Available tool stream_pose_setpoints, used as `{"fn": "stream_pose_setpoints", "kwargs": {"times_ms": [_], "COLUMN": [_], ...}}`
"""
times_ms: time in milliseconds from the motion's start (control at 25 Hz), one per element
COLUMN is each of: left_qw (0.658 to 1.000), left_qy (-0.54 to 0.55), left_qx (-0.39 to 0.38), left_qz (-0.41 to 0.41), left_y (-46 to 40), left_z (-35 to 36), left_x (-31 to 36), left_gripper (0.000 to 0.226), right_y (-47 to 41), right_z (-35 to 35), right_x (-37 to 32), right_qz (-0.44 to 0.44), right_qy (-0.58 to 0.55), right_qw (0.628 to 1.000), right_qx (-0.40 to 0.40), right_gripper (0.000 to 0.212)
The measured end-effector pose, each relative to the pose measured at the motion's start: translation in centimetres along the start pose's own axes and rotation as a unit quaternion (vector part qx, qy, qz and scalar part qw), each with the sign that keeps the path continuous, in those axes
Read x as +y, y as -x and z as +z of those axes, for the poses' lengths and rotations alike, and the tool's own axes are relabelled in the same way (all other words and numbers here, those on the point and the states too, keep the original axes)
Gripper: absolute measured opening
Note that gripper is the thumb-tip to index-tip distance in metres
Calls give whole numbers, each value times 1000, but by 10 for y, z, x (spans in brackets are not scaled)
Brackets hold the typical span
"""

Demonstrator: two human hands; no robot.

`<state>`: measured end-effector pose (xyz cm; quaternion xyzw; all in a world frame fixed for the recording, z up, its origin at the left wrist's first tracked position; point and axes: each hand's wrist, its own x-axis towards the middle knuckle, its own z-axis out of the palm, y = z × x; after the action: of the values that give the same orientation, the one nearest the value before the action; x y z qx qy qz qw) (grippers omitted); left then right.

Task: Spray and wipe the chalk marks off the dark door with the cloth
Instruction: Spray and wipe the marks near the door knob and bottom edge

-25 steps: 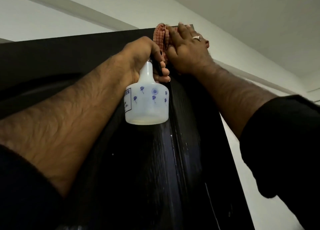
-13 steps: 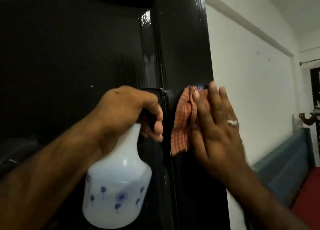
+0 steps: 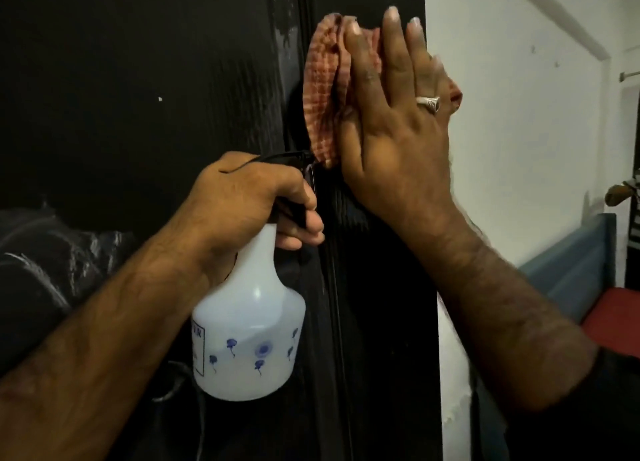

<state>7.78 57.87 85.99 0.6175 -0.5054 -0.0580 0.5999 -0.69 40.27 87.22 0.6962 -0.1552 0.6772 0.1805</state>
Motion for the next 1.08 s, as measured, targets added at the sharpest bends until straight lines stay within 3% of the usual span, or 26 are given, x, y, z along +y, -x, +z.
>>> {"fn": "stream_pose_setpoints", "kwargs": {"times_ms": [120,240,320,520,680,800,1000,1080], "left_qw": [1000,1000,999,999,998,997,996,995], "left_qy": [-2,-1,-4,-13,25,25,26,33], "left_qx": [9,18,30,38,59,62,52,46], "left_qz": [-3,-20,-26,-32,-19,-32,-75,-79], "left_y": [9,24,34,47,48,49,68,74], "left_z": [-4,-9,-12,-21,-27,-30,-30,-33], "left_x": [-14,-33,-43,-56,-56,-63,-87,-93], "left_gripper": [16,16,18,22,18,25,20,19], "right_y": [79,193,216,54,-31,31,235,263], "right_z": [-6,-19,-25,-7,10,11,-14,-21], "right_x": [-4,-16,-14,-13,-38,-42,-51,-50], "right_qz": [-39,-80,-115,-18,4,-28,-29,-49], "right_qy": [-11,-38,-17,-15,51,55,-1,16], "right_qw": [998,987,980,999,998,997,983,977], "right_qx": [-41,-136,-161,-33,-20,-40,-179,-209], "right_gripper": [64,66,67,66,71,65,68,68]}}
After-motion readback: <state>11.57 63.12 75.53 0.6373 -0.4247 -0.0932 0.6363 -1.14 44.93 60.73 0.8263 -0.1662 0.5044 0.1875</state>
